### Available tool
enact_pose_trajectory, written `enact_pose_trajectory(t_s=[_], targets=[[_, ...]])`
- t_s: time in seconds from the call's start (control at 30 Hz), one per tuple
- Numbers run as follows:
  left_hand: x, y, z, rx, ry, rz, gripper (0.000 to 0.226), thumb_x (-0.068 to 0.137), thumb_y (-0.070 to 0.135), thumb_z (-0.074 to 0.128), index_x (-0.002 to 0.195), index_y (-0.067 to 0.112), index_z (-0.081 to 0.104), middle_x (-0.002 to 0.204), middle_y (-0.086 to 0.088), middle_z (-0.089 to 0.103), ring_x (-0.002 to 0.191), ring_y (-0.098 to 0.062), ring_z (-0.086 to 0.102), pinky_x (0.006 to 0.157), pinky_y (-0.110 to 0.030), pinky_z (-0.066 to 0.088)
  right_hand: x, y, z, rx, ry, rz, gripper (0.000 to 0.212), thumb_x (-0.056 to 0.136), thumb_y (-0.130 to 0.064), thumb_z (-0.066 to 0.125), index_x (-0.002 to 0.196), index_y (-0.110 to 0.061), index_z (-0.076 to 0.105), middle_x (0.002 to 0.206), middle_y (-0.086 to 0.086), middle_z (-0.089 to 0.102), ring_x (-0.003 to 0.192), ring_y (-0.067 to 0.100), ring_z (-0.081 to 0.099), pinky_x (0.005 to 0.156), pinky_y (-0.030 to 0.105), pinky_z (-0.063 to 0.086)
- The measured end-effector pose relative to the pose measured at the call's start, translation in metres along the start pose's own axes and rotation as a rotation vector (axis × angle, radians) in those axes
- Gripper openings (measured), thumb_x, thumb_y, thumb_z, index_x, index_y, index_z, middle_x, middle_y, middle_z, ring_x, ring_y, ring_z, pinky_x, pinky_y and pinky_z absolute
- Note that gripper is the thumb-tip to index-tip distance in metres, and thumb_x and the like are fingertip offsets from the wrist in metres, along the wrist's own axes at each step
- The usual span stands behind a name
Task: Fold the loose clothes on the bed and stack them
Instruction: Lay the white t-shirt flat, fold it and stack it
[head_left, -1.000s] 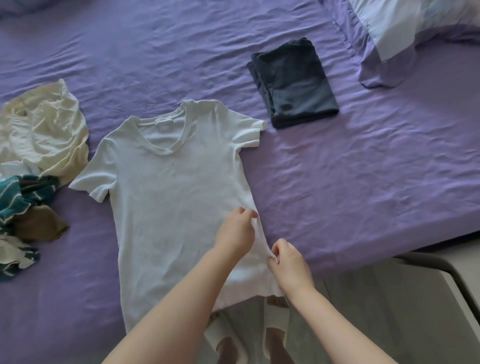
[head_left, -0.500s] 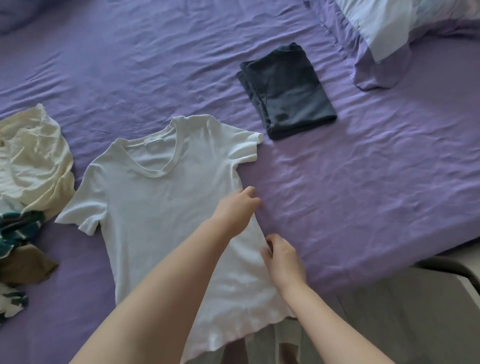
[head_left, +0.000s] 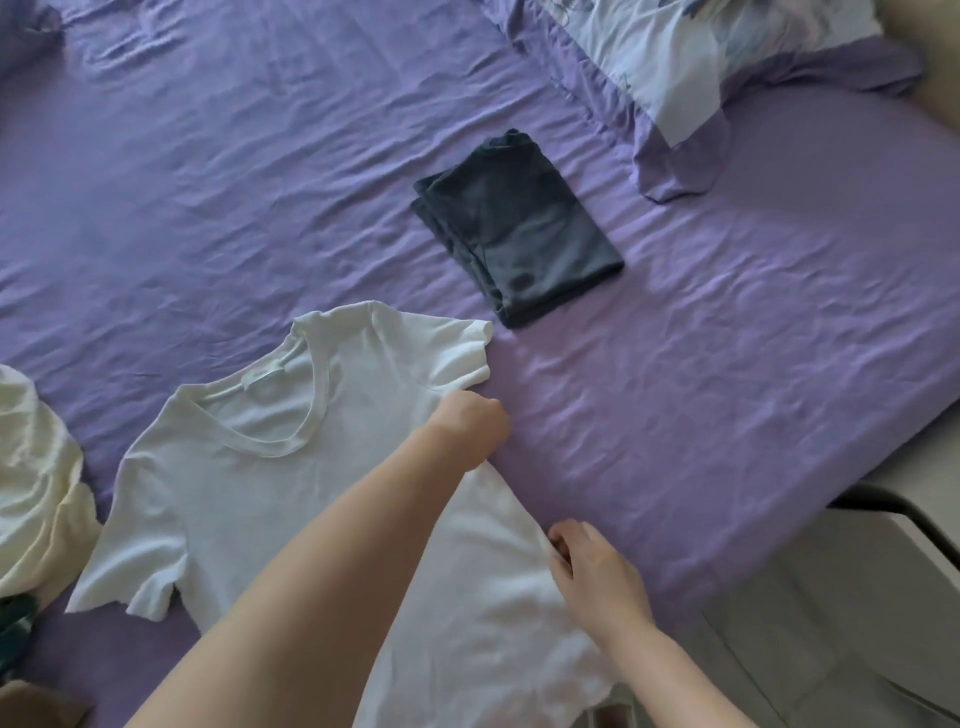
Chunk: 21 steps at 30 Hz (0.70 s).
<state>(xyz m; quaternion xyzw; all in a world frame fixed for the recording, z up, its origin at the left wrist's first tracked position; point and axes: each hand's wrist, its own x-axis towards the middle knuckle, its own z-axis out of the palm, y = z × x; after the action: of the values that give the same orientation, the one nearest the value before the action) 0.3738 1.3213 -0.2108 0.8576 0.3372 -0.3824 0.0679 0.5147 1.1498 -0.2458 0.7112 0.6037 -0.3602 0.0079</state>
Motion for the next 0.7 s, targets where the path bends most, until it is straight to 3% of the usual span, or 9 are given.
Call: enact_pose_trajectory(t_s=[0.2,0.4,0.5,0.6,0.7], targets=[[0.001,-0.015,0.003,0.038,-0.011,0.037,0.026,0.088,0.007,0.054,0.107,0.02,0.065,0.114,0.005,0.062,0.104,-0.019,0.061,0.067,-0.026,0.038,0.031,-0.029,-0.003,0.121,0.016,-0.01,0.028,0.093,-0.034,0.048,0.118,-0.021,0.053,0.108,-0.005,0.06,0.099,0.016,0.056,0.079,0.031,0.045],[0.003,-0.024,0.024,-0.308,0.233,-0.105,0.028,0.082,-0.002,0.053,0.105,0.012,0.058,0.116,-0.006,0.051,0.104,-0.025,0.054,0.063,-0.03,0.038,0.044,-0.042,-0.002,0.124,0.067,0.065,0.009,0.091,-0.026,0.051,0.096,-0.02,0.055,0.096,-0.003,0.058,0.09,0.021,0.056,0.071,0.035,0.047],[-0.001,-0.013,0.041,-0.445,0.253,-0.096,0.026,0.084,0.001,0.048,0.108,0.011,0.05,0.122,-0.011,0.042,0.1,-0.032,0.051,0.069,-0.037,0.046,0.058,-0.048,-0.008,0.247,0.049,0.04,0.02,0.088,-0.018,0.056,0.108,-0.018,0.057,0.103,-0.003,0.058,0.094,0.016,0.058,0.08,0.035,0.048],[-0.004,-0.007,0.055,-0.675,0.467,-0.259,0.032,0.082,0.001,0.042,0.112,0.011,0.045,0.128,-0.009,0.038,0.096,-0.03,0.055,0.062,-0.038,0.046,0.095,-0.068,-0.022,0.339,0.075,-0.013,0.032,0.092,-0.017,0.053,0.124,-0.012,0.052,0.113,0.004,0.06,0.098,0.016,0.058,0.087,0.031,0.047],[-0.005,-0.005,0.061,-1.112,0.646,-0.605,0.035,0.086,0.001,0.043,0.119,0.01,0.048,0.122,-0.006,0.044,0.092,-0.029,0.056,0.062,-0.027,0.035,0.135,-0.095,-0.033,0.354,0.098,-0.057,0.038,0.094,-0.023,0.049,0.13,-0.011,0.045,0.116,0.007,0.062,0.107,0.023,0.057,0.087,0.031,0.042]])
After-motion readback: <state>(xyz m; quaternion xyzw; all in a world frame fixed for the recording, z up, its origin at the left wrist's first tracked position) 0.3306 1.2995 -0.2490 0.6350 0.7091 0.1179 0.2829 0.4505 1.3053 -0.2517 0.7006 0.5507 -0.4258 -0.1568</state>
